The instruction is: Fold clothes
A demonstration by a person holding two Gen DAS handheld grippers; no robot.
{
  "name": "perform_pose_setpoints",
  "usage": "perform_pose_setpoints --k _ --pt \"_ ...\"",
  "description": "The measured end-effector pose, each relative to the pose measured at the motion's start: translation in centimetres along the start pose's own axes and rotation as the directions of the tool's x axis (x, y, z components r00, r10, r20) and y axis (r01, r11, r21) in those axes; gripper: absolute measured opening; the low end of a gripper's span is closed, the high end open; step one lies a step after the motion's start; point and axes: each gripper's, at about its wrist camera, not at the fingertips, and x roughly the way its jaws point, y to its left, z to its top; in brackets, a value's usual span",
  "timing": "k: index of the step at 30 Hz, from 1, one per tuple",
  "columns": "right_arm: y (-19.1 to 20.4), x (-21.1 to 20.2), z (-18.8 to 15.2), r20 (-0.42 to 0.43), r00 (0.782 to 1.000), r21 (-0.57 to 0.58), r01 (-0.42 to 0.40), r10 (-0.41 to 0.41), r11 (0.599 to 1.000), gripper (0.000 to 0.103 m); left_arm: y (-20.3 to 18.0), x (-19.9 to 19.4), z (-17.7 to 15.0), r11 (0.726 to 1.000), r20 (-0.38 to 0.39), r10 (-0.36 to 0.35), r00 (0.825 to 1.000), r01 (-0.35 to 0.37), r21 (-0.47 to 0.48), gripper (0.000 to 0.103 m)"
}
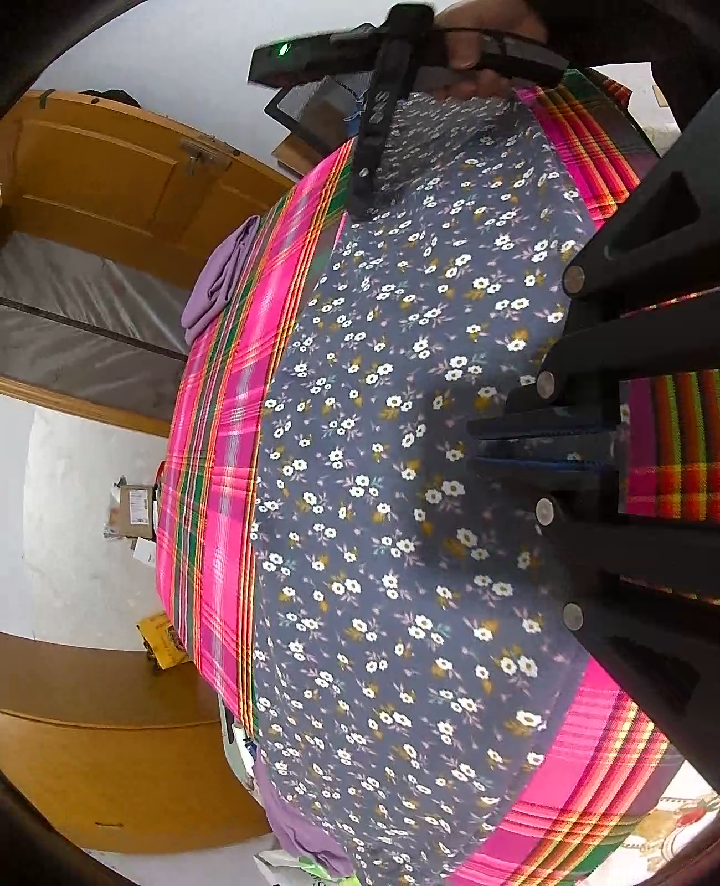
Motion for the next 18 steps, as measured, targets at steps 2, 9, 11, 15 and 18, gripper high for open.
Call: perform_pose_setpoints --k 2,9,11,15,18 --pt "1.6 -0.8 -1.2 0.008 0.998 -0.048 -0.058 0.058 0.997 0.025 -0.2 -0.1 -0.3 1.0 0.007 -0.008 1.0 0.008 -0.001 0.005" --pt "5.2 -0.9 -4.6 -0.026 0.994 -0.186 -0.113 0.11 0.976 0.025 -1.0 0.0 -0.7 0.999 0.015 -0.012 1.0 0.011 0.036 0.005" --pt "5.3 -1.1 -4.7 -0.018 0.993 -0.184 -0.118 0.116 0.976 0.025 -0.9 -0.5 -0.6 1.0 0.029 -0.009 1.0 0.008 0.029 0.005" --pt "5.4 -1.2 -4.4 -0.007 0.994 -0.184 -0.106 0.107 0.977 0.025 0.4 -0.9 -0.2 0.999 0.05 0.035 0.998 -0.036 0.004 0.006" --pt "5.7 -1.2 -4.5 -0.004 0.994 -0.189 -0.109 0.11 0.976 0.025 1.7 -0.9 0.0 0.995 0.036 0.088 0.995 -0.087 -0.039 0.006"
